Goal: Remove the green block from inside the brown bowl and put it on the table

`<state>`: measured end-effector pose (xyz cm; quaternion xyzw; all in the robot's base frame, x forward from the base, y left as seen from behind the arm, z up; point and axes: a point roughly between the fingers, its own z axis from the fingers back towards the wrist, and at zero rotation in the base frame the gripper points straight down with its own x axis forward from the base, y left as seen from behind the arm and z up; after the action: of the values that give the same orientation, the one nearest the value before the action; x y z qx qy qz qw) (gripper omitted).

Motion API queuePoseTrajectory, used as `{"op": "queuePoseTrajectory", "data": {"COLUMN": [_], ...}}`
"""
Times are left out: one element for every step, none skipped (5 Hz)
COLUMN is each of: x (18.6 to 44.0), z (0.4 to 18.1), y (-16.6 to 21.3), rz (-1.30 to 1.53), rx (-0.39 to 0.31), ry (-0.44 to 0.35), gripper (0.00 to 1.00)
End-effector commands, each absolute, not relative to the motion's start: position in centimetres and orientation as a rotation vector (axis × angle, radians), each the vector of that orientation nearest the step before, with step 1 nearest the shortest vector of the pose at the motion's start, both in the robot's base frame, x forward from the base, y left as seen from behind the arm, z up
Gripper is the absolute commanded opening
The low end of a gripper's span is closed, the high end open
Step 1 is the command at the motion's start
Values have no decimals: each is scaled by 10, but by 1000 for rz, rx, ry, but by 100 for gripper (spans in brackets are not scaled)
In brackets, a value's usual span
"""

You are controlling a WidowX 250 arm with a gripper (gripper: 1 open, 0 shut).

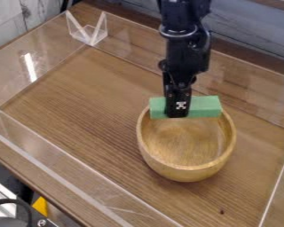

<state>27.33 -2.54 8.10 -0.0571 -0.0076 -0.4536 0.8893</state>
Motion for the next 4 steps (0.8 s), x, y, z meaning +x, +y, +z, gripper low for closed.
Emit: {"op": "queuePoseTrajectory", "data": {"x": [284, 289, 293, 295], "z": [98, 93, 88, 94], "y": [-24, -18, -12, -9], "rz": [-993, -938, -883, -868], "rx": [-97, -92, -87, -84], "ry": [-56, -57, -59, -60], "gripper": [0, 0, 0, 0]}}
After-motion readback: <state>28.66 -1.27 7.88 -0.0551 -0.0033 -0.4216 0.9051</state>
